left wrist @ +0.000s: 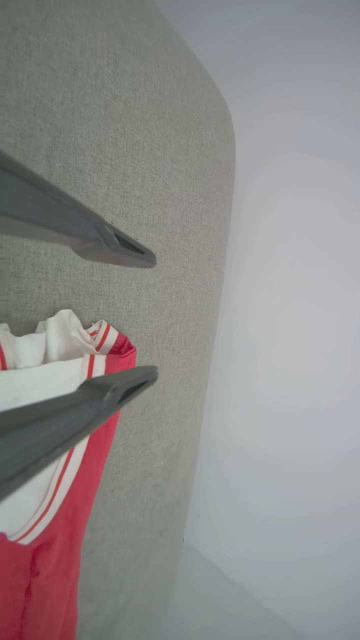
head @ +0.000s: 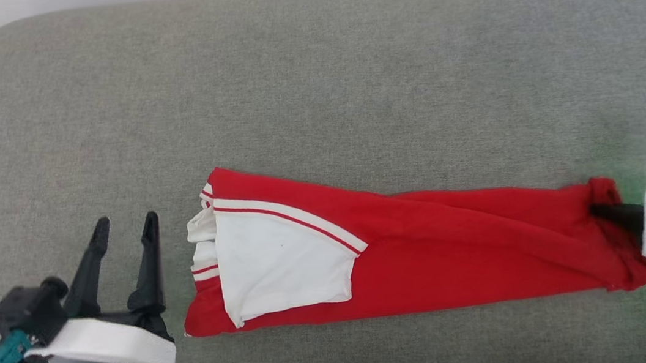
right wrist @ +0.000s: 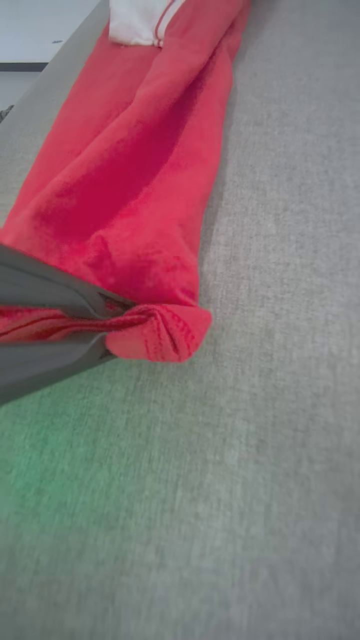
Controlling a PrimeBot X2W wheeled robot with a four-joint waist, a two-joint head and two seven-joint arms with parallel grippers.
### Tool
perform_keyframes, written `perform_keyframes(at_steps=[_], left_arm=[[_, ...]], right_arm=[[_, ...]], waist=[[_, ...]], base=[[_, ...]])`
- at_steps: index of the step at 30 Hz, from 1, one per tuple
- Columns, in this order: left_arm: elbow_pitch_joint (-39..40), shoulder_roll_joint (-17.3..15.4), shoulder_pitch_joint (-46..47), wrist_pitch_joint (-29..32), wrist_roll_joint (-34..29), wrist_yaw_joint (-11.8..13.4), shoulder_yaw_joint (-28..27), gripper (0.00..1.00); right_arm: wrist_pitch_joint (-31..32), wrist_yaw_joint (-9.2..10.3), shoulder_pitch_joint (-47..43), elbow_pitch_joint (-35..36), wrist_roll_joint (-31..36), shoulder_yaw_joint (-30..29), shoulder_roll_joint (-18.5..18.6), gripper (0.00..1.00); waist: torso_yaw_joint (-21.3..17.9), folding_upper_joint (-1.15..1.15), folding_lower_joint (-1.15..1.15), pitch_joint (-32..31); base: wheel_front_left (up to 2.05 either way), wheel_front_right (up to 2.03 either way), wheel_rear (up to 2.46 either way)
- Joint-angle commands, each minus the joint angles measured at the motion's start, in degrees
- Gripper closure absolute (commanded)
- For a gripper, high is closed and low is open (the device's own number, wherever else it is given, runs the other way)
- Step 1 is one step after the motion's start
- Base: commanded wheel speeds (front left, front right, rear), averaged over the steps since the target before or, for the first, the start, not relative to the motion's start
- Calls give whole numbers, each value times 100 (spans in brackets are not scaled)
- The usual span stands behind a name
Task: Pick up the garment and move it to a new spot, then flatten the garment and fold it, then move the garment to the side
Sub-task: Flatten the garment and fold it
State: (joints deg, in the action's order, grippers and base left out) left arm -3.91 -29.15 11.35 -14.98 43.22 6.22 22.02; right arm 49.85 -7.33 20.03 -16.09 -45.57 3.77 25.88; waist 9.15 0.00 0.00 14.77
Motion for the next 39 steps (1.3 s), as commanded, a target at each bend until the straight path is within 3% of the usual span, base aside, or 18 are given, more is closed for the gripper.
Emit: perform_keyframes(at_steps=[1,9,10,15,20,24,34,39], left_arm=[[-17,199,-194,-26,-237,-153,-227,0],[-89,823,-562,-26,-861,-614,-889,0],[-93,996,-625,-26,-1004,-782,-1028,0],[-180,1348,-715,-27,-1279,-1055,-1322,0],[-263,1589,-717,-27,-1479,-1225,-1506,0],[-296,1716,-739,-27,-1592,-1298,-1629,0],[-263,1876,-791,-28,-1694,-1373,-1724,0],[-260,1925,-688,-27,-1658,-1370,-1573,0]], right_arm=[[-27,-27,14,71,-83,-128,107,100],[-51,-15,-71,-49,21,-722,500,100],[-66,-15,-59,-181,90,-921,644,100],[-175,-15,33,-623,485,-1332,948,100],[-250,-15,189,-912,814,-1474,974,100],[-89,-16,173,-477,617,-1314,784,100],[501,-16,-362,1692,302,-478,102,100],[608,-16,-217,2007,349,43,-220,100]], waist=[[-54,0,0,-52],[-172,0,0,-147],[-211,0,0,-168],[-310,0,0,-212],[-398,0,0,-226],[-418,0,0,-254],[-161,0,0,-338],[122,0,0,-331]], base=[[0,0,0],[0,0,0],[0,0,0],[0,0,0],[0,0,0],[0,0,0],[0,0,0],[0,0,0]])
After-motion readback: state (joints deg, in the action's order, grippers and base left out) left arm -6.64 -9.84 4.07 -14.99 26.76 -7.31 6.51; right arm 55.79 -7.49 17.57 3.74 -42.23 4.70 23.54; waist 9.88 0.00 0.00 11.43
